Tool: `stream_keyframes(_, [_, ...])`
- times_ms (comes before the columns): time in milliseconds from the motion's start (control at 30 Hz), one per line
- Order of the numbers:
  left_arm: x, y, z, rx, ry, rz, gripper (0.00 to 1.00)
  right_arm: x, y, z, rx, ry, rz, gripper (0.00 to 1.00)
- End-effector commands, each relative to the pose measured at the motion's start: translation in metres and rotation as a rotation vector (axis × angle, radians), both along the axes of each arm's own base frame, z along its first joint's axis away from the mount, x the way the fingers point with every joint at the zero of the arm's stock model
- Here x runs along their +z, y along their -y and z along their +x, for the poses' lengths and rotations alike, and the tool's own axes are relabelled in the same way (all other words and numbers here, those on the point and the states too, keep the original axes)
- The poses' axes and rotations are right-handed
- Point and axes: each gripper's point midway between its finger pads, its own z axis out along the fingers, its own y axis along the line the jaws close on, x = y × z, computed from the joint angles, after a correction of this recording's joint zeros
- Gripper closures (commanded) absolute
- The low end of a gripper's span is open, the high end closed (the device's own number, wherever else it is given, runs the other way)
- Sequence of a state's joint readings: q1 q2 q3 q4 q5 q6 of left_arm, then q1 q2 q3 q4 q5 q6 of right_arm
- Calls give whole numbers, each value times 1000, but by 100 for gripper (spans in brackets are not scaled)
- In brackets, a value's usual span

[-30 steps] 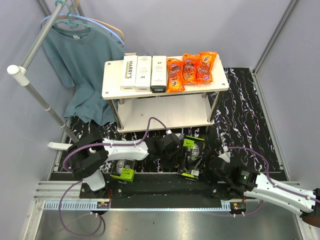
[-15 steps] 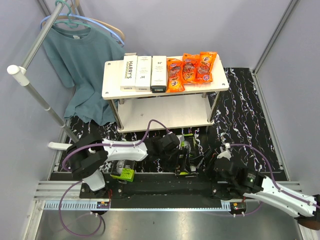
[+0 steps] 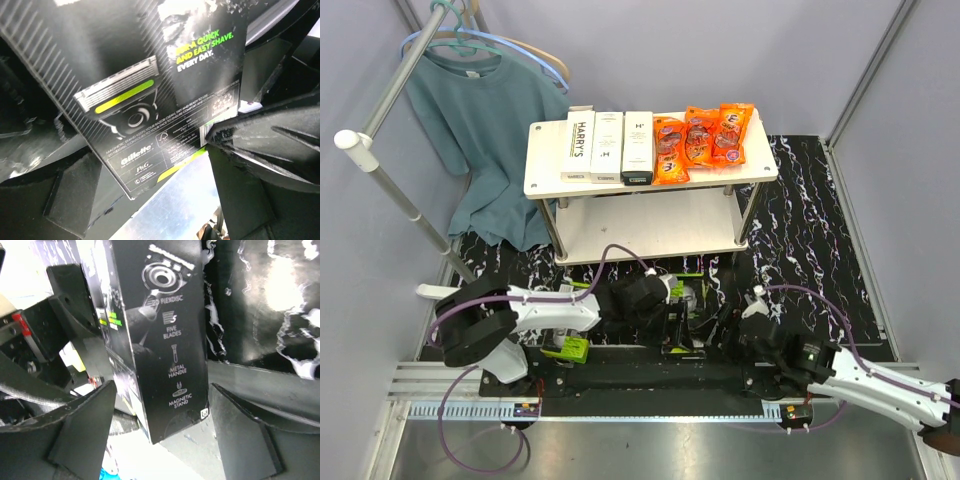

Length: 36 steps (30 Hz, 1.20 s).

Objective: Place and organize the shaving razors onto the shelf

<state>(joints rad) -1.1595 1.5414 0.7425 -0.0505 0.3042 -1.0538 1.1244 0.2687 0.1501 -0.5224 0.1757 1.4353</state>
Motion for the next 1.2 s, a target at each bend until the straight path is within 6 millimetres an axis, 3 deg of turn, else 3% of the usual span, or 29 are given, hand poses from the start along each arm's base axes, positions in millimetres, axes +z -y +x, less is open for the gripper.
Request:
stream_keyframes(0, [42,23,-9,-11,35,-166,14,2,-33,-3,65,6,173,19])
stream_keyframes(67, [45,21,-21,-28,25,-156,14,6,-36,-6,86,-10,160,19])
stream_keyframes(233, [49,6,-36,-27,21,-86,14,-6,-31,-9,79,-67,65,16])
stream_keyframes(567, [63,-43,-6,137,178,9,9,-5,-13,3,-3,-8,43,5])
stream_keyframes(800, [39,-39,-5,132,105,56,9,-24,-3,4,-29,-4,28,3])
stream_keyframes(967, [24,-45,6,181,85,138,9,-34,-1,1,-26,-28,-7,2])
stream_keyframes(1167, [32,-56,32,286,111,99,9,-50,-6,-5,1,-77,-44,1])
